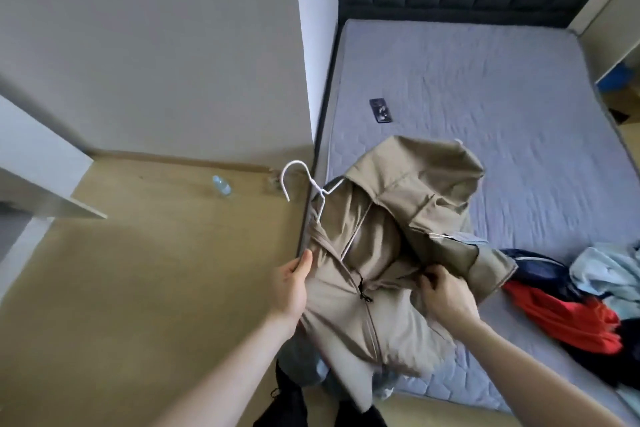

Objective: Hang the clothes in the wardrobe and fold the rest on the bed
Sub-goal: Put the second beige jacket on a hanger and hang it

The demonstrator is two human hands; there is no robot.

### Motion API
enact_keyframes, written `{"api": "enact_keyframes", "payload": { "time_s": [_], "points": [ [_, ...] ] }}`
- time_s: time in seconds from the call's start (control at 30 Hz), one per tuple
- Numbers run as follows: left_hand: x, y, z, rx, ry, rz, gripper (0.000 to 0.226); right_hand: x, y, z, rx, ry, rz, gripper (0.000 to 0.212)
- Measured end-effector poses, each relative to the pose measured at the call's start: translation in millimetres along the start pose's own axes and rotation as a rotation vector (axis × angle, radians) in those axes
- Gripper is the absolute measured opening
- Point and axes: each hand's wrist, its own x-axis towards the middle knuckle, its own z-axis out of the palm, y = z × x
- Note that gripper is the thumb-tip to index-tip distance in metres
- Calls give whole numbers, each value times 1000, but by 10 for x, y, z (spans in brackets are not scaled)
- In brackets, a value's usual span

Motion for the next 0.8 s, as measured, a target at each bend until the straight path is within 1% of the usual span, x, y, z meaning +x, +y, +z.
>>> {"api": "enact_keyframes", "payload": {
  "time_s": [0.03, 0.1, 0.13, 0.23, 0.37, 0.43, 0.53, 0.63, 0.67, 0.73, 0.8],
  "points": [
    [155, -215, -2, -6, 32, -53, 50, 113, 30, 201, -23, -34, -3, 29],
    [479, -727, -44, 12, 81, -194, 60, 310, 114, 667, -60, -156, 24, 37],
    [649, -990, -79, 33, 108, -261, 60, 401, 165, 915, -68, -209, 40, 41],
    [1136, -1794, -230, 97, 208, -418, 44, 593, 292, 1630, -86, -310, 40, 47],
    [1682, -2583, -506, 145, 404, -477, 29, 653, 359, 2368, -132, -358, 7, 47],
    [1881, -2830, -619, 186, 439, -458, 29, 689, 341, 2586, -141, -339, 1, 48],
    [2133, -3175, -729, 265, 413, -477, 31, 802, 256, 2813, -77, -243, -55, 57],
    [2320, -3492, -808, 443, 351, -560, 40, 972, 126, 2971, -68, -148, -136, 67],
    [2357, -3569, -827, 518, 307, -587, 42, 1023, 85, 3028, -115, -163, -160, 67],
    [2398, -3688, -850, 632, 204, -621, 40, 1086, 7, 3144, -257, -273, -183, 65],
    [2420, -3748, -867, 681, 135, -622, 31, 1112, -32, 3270, -371, -366, -187, 67]
  ]
}}
